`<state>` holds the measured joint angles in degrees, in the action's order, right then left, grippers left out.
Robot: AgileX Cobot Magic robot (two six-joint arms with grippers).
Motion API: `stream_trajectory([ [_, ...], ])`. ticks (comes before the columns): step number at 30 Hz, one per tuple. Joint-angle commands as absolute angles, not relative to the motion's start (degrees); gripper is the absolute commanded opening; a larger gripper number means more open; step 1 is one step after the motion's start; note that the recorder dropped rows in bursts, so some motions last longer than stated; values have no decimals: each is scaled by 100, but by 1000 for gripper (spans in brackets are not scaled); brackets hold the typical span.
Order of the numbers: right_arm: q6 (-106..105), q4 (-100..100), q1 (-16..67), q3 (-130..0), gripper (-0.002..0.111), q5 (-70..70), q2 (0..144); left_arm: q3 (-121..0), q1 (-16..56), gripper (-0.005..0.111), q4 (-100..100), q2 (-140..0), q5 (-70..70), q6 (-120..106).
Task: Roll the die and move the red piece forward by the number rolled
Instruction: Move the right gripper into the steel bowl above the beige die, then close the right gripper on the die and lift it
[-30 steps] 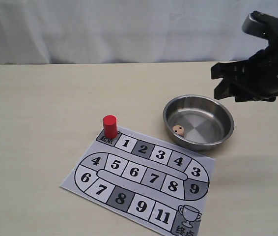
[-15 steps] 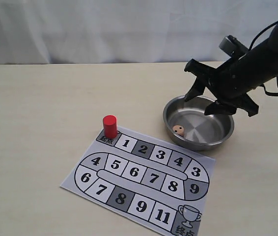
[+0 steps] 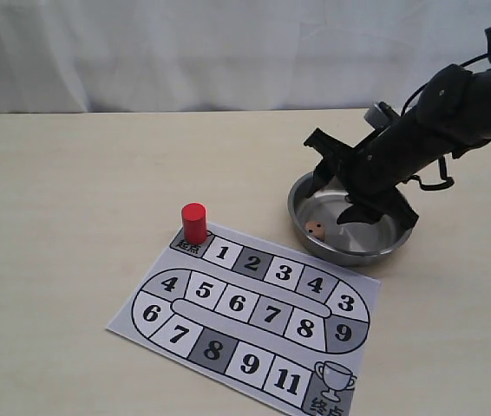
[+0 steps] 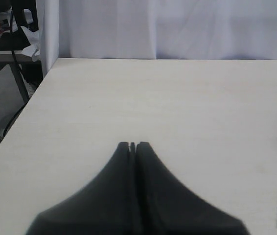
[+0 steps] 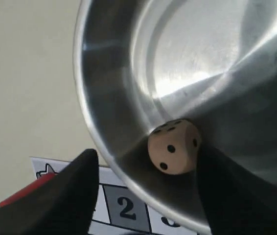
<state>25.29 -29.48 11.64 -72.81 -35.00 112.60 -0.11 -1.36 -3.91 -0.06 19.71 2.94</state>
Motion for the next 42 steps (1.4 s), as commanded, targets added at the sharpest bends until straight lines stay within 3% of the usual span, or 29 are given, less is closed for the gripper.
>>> stream_trajectory([
  [1,2718,-2912,1179,-7336,56,-3337,11367,0,-136,0,-390,0,1902,326],
  [39,2977,-2762,1284,-7395,55,-3257,11980,0,-136,0,-390,0,1902,326],
  [42,2977,-2762,1284,-7395,51,-3257,11980,0,-136,0,-390,0,1902,326],
])
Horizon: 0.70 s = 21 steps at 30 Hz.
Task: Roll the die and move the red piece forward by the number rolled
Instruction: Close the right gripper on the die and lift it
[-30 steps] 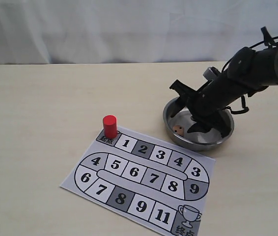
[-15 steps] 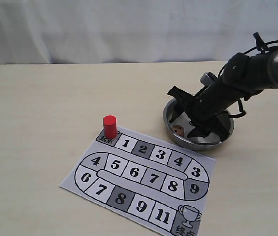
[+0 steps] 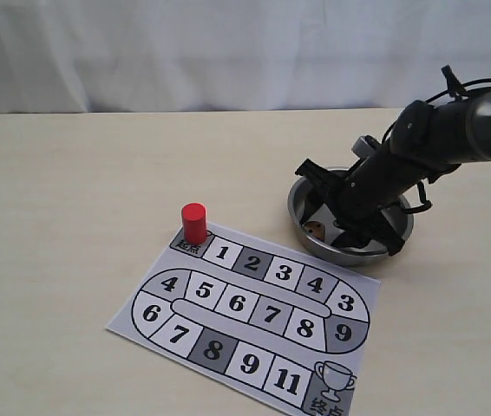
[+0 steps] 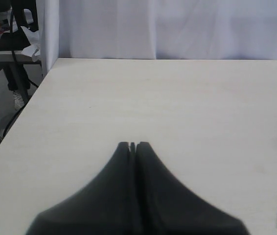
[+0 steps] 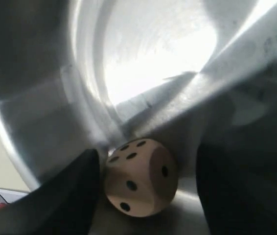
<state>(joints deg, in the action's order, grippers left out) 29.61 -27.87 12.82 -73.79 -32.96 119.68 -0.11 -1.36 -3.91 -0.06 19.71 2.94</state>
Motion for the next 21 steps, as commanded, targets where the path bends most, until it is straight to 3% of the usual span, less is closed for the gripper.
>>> stream_trajectory([
  [1,2977,-2762,1284,-7395,47,-3257,11980,0,-136,0,-390,0,1902,326],
  [6,2977,-2762,1284,-7395,25,-3257,11980,0,-136,0,-390,0,1902,326],
  [10,2977,-2762,1284,-7395,16,-3214,11965,0,-136,0,-390,0,1902,326],
  [21,2939,-2228,1274,-7395,14,-2680,11803,0,-136,0,-390,0,1902,326],
])
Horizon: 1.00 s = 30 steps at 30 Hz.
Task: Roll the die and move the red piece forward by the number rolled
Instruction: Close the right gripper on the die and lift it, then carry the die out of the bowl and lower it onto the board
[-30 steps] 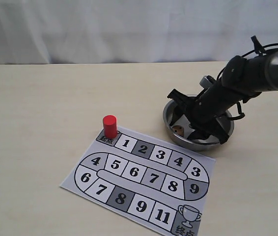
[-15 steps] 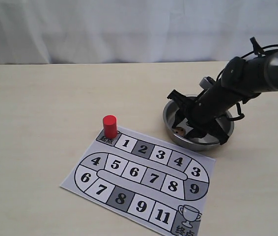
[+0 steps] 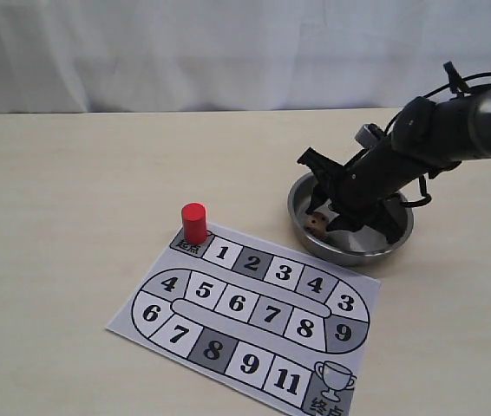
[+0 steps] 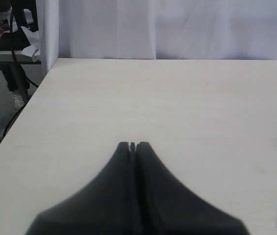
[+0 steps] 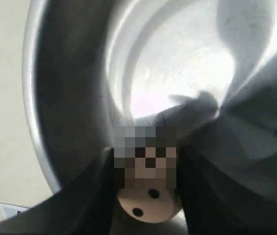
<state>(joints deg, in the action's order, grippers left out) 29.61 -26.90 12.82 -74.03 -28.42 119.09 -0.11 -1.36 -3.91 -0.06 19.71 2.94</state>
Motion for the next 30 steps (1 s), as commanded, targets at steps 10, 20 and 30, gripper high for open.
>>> stream_trajectory([
  [10,2094,-1388,1274,-7406,4,-2774,11201,0,-136,0,-390,0,1902,326],
  [20,1586,-268,1274,-7395,4,-4013,10697,0,-136,0,-390,0,1902,326],
  [30,2803,1648,1285,-6012,4,-4583,9282,0,-136,0,-390,0,1902,326],
])
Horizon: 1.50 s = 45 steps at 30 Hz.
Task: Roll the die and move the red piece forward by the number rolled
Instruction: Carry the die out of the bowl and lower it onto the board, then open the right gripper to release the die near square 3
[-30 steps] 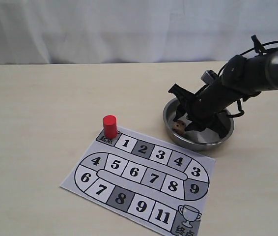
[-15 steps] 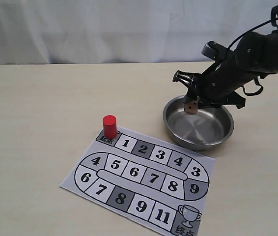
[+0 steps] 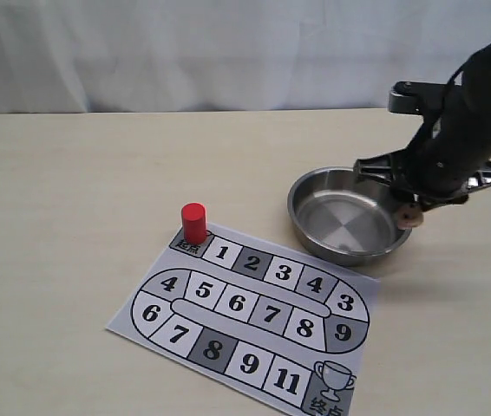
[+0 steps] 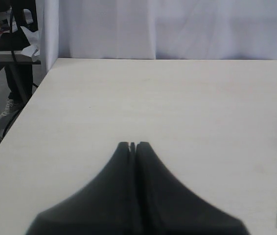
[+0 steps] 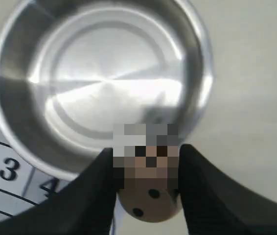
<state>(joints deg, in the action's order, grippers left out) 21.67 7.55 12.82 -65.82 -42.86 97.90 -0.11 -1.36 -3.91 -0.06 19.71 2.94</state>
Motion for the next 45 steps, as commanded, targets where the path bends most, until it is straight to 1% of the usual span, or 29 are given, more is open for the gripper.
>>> stream_trajectory([
  [1,2906,1873,1285,-5815,4,-4641,9157,0,-136,0,-390,0,1902,326],
  [7,2956,2662,1285,-4883,4,-4601,8869,0,-136,0,-390,0,1902,326],
  [13,2956,3107,1285,-4393,4,-3910,8909,0,-136,0,-390,0,1902,326],
  [16,2765,2696,1285,-4384,4,-3457,8945,0,-136,0,-390,0,1902,326],
  [19,1448,1283,1285,-4384,6,-2921,9030,0,-136,0,-390,0,1902,326],
  [20,1019,629,1285,-4384,9,-2777,9075,0,-136,0,-390,0,1902,326],
  [22,-97,-572,1285,-4384,23,-2591,9213,0,-136,0,-390,0,1902,326],
  [23,-612,-1095,1285,-4384,33,-2579,9288,0,-136,0,-390,0,1902,326],
  [25,-1528,-1911,1285,-4384,56,-2579,9419,0,-136,0,-390,0,1902,326],
  [27,-2290,-2591,1285,-4384,83,-2530,9505,0,-136,0,-390,0,1902,326],
  [29,-2759,-3121,1285,-4395,97,-2517,9514,0,-136,0,-390,0,1902,326],
  [30,-2991,-3326,1285,-4395,99,-2547,9514,0,-136,0,-390,0,1902,326],
  [32,-3069,-3373,1285,-4395,98,-2486,9461,0,-136,0,-390,0,1902,326],
  [36,-2412,-3172,1248,-4395,93,-2099,9356,0,-136,0,-390,0,1902,326],
  [39,-2275,-2949,1248,-4395,90,-2114,9332,0,-136,0,-390,0,1902,326],
  [45,-1744,-2179,1248,-4395,90,-2250,9318,0,-136,0,-390,0,1902,326],
])
